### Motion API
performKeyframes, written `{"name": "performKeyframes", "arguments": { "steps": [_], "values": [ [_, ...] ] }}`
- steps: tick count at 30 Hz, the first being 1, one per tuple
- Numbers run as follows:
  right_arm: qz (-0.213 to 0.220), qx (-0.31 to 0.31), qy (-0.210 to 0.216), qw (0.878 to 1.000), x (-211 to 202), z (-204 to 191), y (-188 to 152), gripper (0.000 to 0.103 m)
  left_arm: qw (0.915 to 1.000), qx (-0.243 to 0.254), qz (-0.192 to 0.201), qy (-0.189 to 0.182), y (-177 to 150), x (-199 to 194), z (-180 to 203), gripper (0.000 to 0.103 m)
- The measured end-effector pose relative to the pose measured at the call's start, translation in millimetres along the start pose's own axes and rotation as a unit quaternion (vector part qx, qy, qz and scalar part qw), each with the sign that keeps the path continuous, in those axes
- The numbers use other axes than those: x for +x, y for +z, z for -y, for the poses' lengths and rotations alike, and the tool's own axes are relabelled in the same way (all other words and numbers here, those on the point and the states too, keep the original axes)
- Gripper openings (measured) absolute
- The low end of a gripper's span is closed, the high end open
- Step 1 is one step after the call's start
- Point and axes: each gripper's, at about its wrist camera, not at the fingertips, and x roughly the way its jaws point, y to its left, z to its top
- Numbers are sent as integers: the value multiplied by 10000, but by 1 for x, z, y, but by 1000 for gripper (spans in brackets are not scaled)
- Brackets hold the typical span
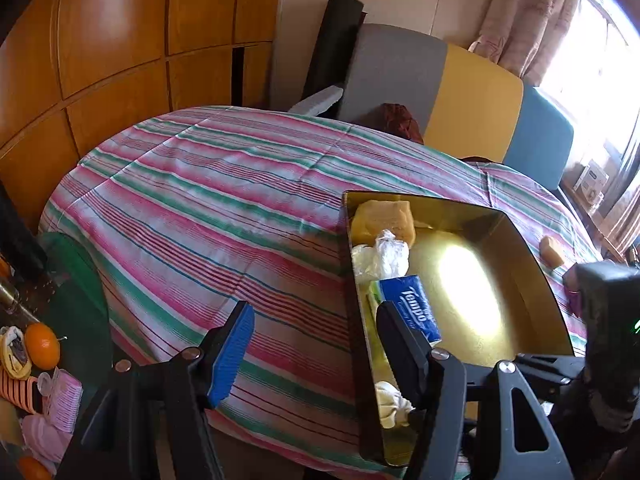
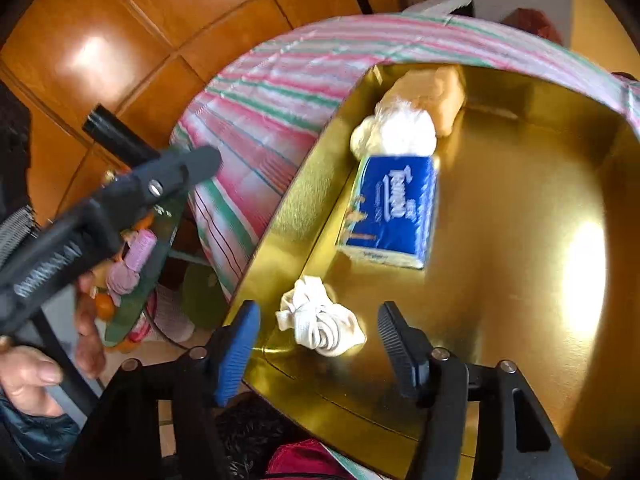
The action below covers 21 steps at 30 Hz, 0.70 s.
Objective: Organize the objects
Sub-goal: 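Lower the white rope bundle into the gold tray and open the right gripper, then move both grippers away from the tray toward the remaining items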
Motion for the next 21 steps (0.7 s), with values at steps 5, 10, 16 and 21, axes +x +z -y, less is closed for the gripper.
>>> {"name": "performKeyframes", "arguments": {
  "steps": [5,10,16,21],
  "values": [
    [486,42,-242,9985,-36,5,-5,63,9995,254,170,32,2,-11,16,64],
    [1068,144,-704,9917,-85,21,-16,66,9971,656,374,-38,5,-25,40,64],
    [1543,619,-1366,9766,-144,68,-40,73,9939,1017,356,-251,8,-28,75,64],
    [1794,1180,-1925,9575,-193,118,-68,82,9896,1354,235,-416,5,-24,107,64]
  ]
}}
